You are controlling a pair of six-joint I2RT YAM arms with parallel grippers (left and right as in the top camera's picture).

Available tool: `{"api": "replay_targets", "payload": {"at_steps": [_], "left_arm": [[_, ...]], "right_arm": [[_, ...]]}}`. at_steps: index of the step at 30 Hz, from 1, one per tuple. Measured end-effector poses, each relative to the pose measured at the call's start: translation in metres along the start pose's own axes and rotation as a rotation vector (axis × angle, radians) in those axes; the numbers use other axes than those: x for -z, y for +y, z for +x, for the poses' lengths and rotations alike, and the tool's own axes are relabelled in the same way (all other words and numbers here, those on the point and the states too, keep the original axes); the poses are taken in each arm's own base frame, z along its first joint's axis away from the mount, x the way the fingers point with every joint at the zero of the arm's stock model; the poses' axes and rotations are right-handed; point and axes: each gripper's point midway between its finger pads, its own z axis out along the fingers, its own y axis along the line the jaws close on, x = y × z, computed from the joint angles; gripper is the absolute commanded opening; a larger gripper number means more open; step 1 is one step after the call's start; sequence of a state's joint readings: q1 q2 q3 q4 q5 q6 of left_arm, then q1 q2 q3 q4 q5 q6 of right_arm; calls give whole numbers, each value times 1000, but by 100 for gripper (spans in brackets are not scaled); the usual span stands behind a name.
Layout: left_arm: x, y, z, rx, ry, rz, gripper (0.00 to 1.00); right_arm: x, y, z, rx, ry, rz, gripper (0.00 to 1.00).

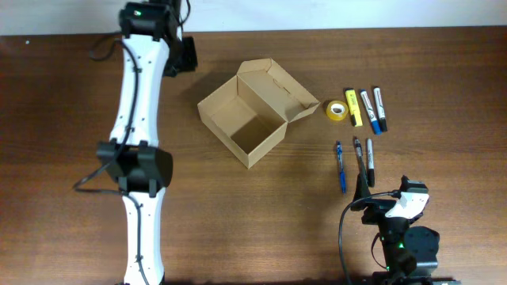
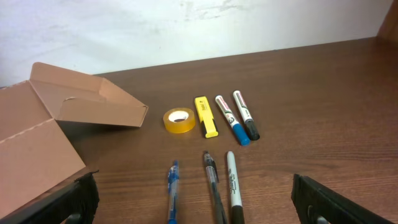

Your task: Pack container

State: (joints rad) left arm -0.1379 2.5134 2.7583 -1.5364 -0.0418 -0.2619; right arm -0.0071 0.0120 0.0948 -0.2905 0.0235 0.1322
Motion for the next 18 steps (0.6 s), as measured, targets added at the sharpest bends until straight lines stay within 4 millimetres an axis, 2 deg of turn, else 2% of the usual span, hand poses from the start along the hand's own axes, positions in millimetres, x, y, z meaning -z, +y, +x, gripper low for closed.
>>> {"api": "replay_targets", "payload": {"at_steps": [3, 7, 12, 18], "left_arm": [[-39, 2, 13, -20, 90, -23, 4], [-63, 3, 22, -22, 143, -37, 2], [-64, 4, 27, -23, 164, -42, 2], [-58, 10, 50, -27, 261, -65, 2]], "right_arm": [[0, 0, 0, 0, 0, -2, 99], [0, 1, 0, 0, 1, -5, 99], [0, 1, 0, 0, 1, -7, 99], [0, 1, 0, 1, 1, -6, 99]]}}
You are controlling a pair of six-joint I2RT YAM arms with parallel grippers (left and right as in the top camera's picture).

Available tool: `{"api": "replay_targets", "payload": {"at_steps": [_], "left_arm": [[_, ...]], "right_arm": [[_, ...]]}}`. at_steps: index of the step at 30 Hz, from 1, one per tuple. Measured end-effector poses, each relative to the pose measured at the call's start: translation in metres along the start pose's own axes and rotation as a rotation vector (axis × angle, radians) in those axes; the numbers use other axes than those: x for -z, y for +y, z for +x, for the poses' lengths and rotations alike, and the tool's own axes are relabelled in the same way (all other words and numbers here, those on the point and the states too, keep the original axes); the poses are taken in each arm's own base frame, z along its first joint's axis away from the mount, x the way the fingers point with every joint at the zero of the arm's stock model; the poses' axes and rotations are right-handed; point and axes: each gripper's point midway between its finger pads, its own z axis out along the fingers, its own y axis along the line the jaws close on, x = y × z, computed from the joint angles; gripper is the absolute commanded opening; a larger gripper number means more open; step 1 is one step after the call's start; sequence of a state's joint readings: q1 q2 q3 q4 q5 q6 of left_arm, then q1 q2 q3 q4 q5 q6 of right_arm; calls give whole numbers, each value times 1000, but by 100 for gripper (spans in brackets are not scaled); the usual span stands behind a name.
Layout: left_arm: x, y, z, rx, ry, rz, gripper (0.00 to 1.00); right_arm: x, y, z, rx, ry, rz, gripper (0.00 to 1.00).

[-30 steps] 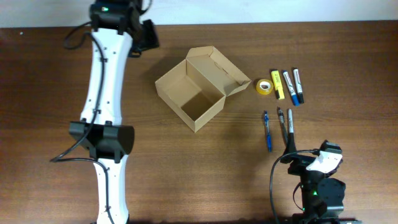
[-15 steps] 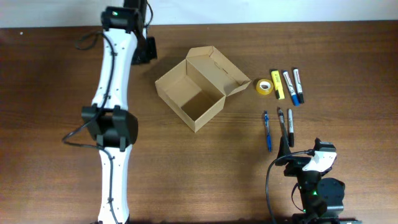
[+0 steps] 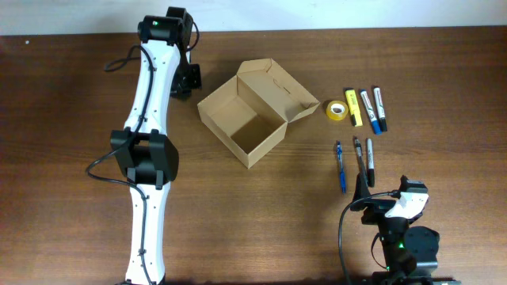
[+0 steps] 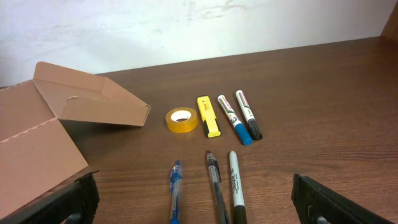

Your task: Pack container

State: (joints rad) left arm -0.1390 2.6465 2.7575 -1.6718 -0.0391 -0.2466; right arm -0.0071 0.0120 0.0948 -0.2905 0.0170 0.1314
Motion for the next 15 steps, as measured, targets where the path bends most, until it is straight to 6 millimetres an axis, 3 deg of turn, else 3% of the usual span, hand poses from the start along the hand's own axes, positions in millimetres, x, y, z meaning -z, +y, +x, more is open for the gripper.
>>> {"api": "replay_targets", "payload": {"at_steps": [15], "left_arm": [[2, -34, 12, -26, 44, 120, 2]], "right_arm": [[0, 0, 1, 0, 4, 1, 99]]}}
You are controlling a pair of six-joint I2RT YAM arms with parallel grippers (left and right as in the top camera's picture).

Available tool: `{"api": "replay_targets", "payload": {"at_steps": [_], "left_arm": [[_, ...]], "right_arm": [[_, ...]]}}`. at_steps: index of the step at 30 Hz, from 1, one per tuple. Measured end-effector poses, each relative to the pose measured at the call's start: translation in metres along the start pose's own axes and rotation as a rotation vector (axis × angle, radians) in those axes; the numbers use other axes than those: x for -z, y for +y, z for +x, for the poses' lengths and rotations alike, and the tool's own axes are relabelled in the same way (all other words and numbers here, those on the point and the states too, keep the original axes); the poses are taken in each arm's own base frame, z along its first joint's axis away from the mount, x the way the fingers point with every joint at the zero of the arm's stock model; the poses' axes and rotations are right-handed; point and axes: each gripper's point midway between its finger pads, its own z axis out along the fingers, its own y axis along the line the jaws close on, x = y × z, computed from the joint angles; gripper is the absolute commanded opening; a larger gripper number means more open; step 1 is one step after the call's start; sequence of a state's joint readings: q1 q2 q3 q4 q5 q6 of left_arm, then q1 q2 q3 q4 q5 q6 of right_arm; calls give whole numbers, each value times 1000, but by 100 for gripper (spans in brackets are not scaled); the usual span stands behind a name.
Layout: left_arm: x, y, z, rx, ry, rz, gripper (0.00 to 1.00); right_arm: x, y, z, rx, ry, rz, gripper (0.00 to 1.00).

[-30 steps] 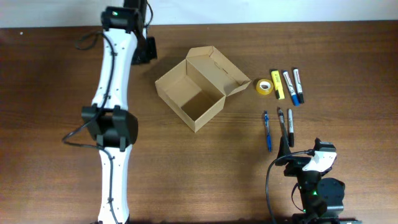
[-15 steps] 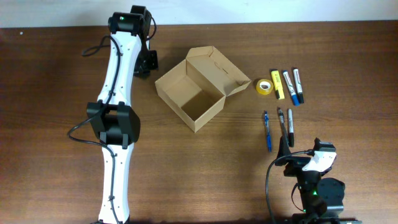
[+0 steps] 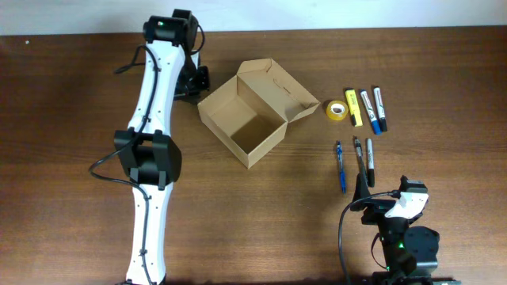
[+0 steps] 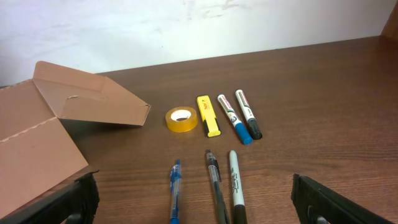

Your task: Pack container

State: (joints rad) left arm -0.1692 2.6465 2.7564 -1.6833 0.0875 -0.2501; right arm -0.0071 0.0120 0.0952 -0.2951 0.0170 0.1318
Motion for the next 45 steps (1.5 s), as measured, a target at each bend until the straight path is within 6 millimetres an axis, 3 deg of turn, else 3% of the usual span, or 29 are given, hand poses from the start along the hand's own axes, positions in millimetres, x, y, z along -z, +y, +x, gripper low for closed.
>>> {"api": "replay_targets", "payload": {"at_steps": [12, 14, 15, 17, 18, 23, 28, 31, 33, 40, 45], "left_arm": [[-2, -36, 12, -56, 19, 46, 6], [-2, -40, 13, -56, 24, 58, 14], [-2, -41, 13, -50, 25, 64, 23], [-2, -42, 14, -45, 28, 69, 55], [-2, -42, 14, -43, 27, 69, 61], [-2, -31, 10, -26, 19, 45, 66], [0, -3, 1, 23, 6, 19, 77], [2, 24, -6, 73, -3, 2, 87], [4, 42, -10, 105, -9, -8, 100], [9, 102, -18, 229, -20, -16, 100], [12, 141, -19, 307, -26, -18, 100]], "right_arm": [[1, 6, 3, -11, 16, -37, 99], [2, 8, 6, -45, 36, -48, 99], [3, 9, 8, -68, 53, -53, 99], [5, 10, 15, -116, 89, -53, 99], [5, 10, 16, -130, 97, -54, 99], [10, 10, 27, -179, 165, -46, 99], [11, 12, 14, -146, 207, -41, 99], [9, 12, -14, -89, 239, -21, 99], [3, 13, -34, -46, 273, -6, 99], [-34, 18, -104, 82, 551, 30, 99], [-77, 29, -138, 96, 697, 4, 99]]}}
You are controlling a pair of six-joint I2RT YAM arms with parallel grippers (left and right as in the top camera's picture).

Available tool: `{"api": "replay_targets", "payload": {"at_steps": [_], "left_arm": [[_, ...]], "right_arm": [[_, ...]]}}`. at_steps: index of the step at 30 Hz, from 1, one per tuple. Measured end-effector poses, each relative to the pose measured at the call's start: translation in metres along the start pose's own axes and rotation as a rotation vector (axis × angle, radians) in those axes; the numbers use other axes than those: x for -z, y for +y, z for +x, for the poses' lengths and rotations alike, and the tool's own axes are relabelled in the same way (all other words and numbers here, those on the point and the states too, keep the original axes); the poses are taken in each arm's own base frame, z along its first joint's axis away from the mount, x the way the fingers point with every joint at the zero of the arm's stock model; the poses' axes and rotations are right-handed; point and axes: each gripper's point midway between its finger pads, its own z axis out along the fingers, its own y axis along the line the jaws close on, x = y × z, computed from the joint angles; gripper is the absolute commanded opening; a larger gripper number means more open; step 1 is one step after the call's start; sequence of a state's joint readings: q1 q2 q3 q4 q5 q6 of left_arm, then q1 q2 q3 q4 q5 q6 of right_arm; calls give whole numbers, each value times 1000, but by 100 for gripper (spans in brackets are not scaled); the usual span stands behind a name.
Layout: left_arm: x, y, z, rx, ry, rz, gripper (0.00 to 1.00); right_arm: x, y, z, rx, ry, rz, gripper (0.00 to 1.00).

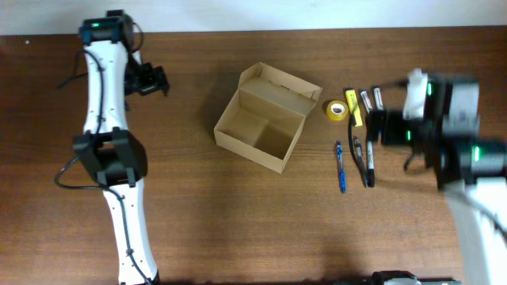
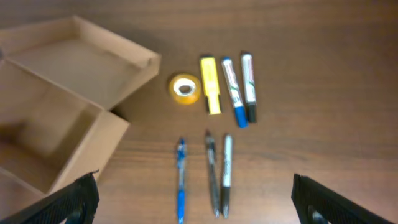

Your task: Pack container

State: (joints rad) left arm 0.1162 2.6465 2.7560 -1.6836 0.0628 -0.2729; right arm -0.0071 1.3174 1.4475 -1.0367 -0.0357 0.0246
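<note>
An open cardboard box (image 1: pixel 265 119) lies near the table's middle, its flap up at the back; the right wrist view shows the box (image 2: pixel 56 118) at its left. To its right lie a yellow tape roll (image 1: pixel 337 110), a yellow highlighter (image 2: pixel 210 93), a blue-capped marker (image 2: pixel 232 91) and a black-capped marker (image 2: pixel 248 93). In front of them lie a blue pen (image 1: pixel 341 166), a black pen (image 2: pixel 212 177) and a silver-barrelled marker (image 2: pixel 226 174). My right gripper (image 2: pixel 198 202) hangs open, high above the pens. My left gripper (image 1: pixel 150 79) is left of the box, apart from it, too small to read.
The left arm (image 1: pixel 107 150) stretches down the table's left side. The right arm (image 1: pixel 436 119), blurred, hangs over the right part of the table beside the markers. Bare wood lies in front of the box and the pens.
The right arm has risen from the front edge to high over the pens, looking down. The left gripper is farther left of the box. The box has turned and sits slightly to the right.
The left gripper stood well left of the box, then nearer, then close beside its left corner, while the right gripper rested open at the front edge. Now the box has turned, the left gripper is back to the left and the right gripper is above the pens.
</note>
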Motion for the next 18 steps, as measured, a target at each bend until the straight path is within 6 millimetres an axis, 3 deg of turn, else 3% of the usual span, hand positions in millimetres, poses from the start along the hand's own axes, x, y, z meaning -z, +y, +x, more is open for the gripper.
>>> {"api": "replay_targets", "payload": {"at_steps": [2, 3, 4, 5, 10, 11, 12, 15, 18], "left_arm": [[1, 13, -4, 29, -2, 0, 100], [1, 20, -6, 43, -5, 1, 100], [2, 25, -8, 54, -8, 2, 100], [2, 31, -9, 66, -8, 2, 100], [3, 51, -14, 108, -11, 3, 100], [3, 53, -14, 111, -11, 3, 100], [3, 55, -14, 116, -11, 3, 100], [4, 56, -15, 118, -12, 3, 100], [4, 56, -15, 117, -11, 3, 100]], "right_arm": [[-7, 6, -11, 1, 42, -33, 99], [-13, 10, -19, 1, 52, -55, 91], [-17, 12, -23, 5, 53, -67, 75], [-22, 14, -28, 10, 58, -79, 69], [-46, 18, -29, -48, 118, -99, 66], [-51, 18, -27, -60, 137, -92, 59], [-58, 17, -22, -86, 166, -74, 42], [-77, 22, -10, -99, 238, -44, 9], [-102, 32, 6, -103, 323, -28, 4]]}}
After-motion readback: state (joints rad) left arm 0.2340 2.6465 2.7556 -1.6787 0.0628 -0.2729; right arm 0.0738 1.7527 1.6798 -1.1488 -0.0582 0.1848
